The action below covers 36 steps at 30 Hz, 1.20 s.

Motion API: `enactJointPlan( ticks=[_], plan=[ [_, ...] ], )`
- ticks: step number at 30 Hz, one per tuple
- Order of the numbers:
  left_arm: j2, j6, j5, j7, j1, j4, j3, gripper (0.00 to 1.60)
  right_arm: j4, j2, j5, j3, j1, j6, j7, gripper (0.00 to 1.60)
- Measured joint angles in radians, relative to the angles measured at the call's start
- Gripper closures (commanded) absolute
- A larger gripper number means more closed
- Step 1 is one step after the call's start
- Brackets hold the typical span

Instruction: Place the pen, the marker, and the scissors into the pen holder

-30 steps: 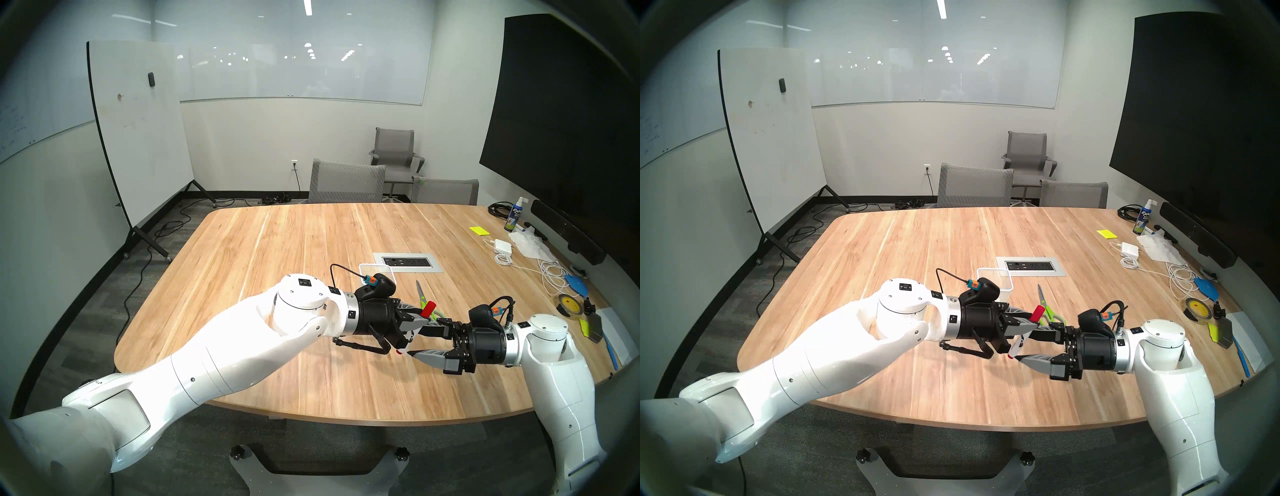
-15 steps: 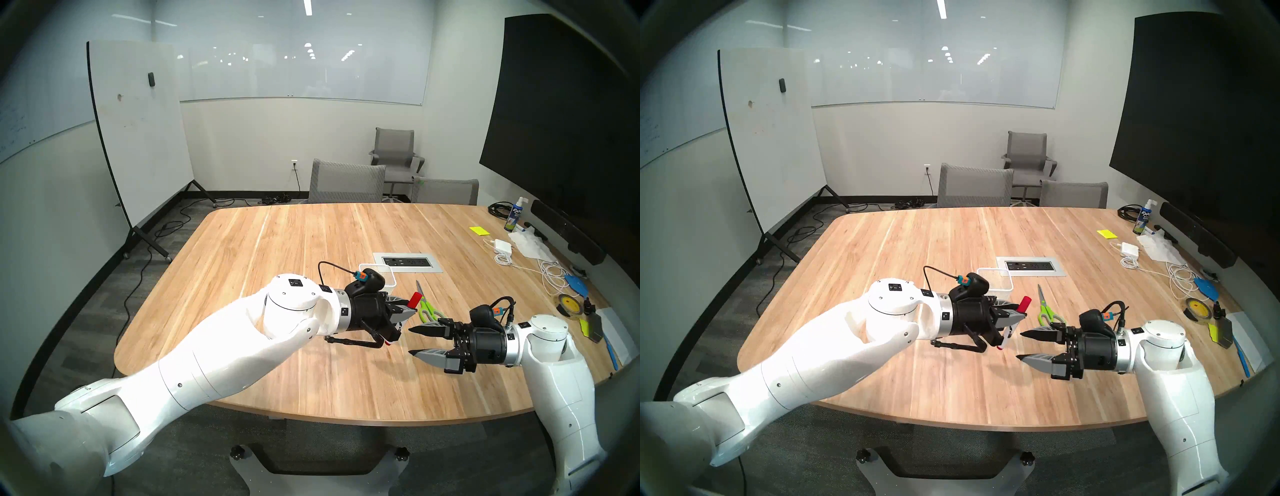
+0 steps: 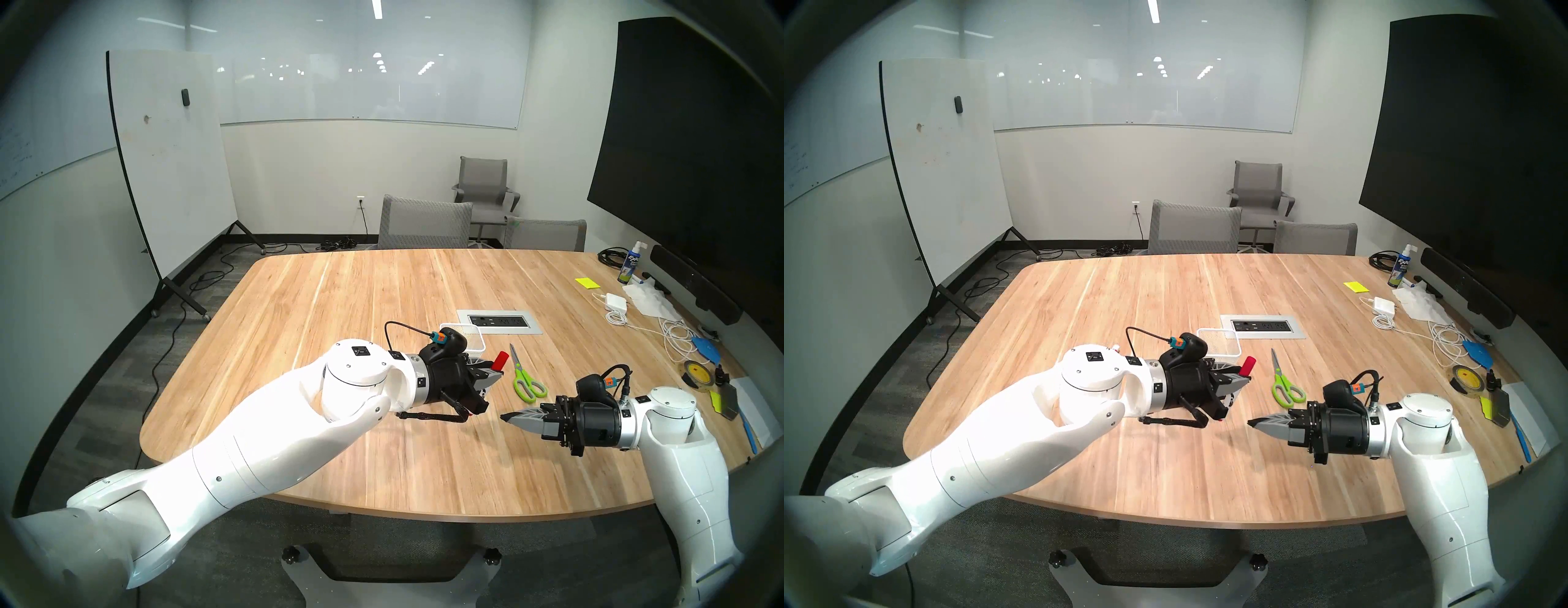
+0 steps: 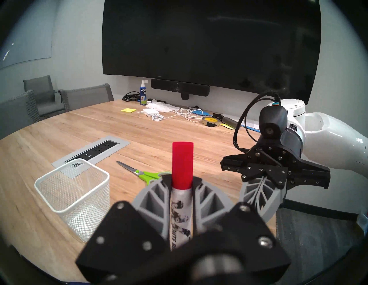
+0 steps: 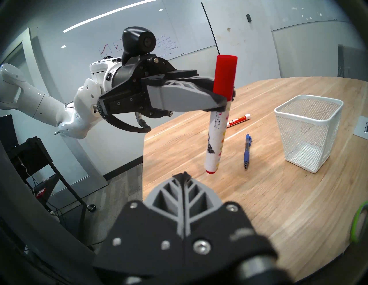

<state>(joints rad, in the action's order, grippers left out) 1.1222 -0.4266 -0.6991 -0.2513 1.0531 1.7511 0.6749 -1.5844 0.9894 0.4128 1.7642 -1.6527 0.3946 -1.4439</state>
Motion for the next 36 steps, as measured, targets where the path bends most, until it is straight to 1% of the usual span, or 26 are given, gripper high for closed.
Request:
enactJointPlan(
  ticks=[11,21,28,36],
  plan=[
    [0.019,0.039,-0.016,0.011,0.005,-0.018,0.01,1.6,-0.038,0.015,0.007,-0.005,-0.028,0.03,0.029,1.6],
    [0.043,0.07,-0.041,-0.004,0.008,-0.038,0.012,1.6,-0.068,0.043,0.012,-0.013,-0.045,0.062,0.064,1.6],
    [0.056,0.081,-0.052,-0.009,0.011,-0.039,0.011,1.6,-0.088,0.07,0.011,-0.015,-0.049,0.091,0.104,1.6],
    [0.062,0.083,-0.061,-0.011,0.012,-0.028,0.011,1.6,-0.11,0.107,0.005,-0.01,-0.049,0.119,0.186,1.6]
  ],
)
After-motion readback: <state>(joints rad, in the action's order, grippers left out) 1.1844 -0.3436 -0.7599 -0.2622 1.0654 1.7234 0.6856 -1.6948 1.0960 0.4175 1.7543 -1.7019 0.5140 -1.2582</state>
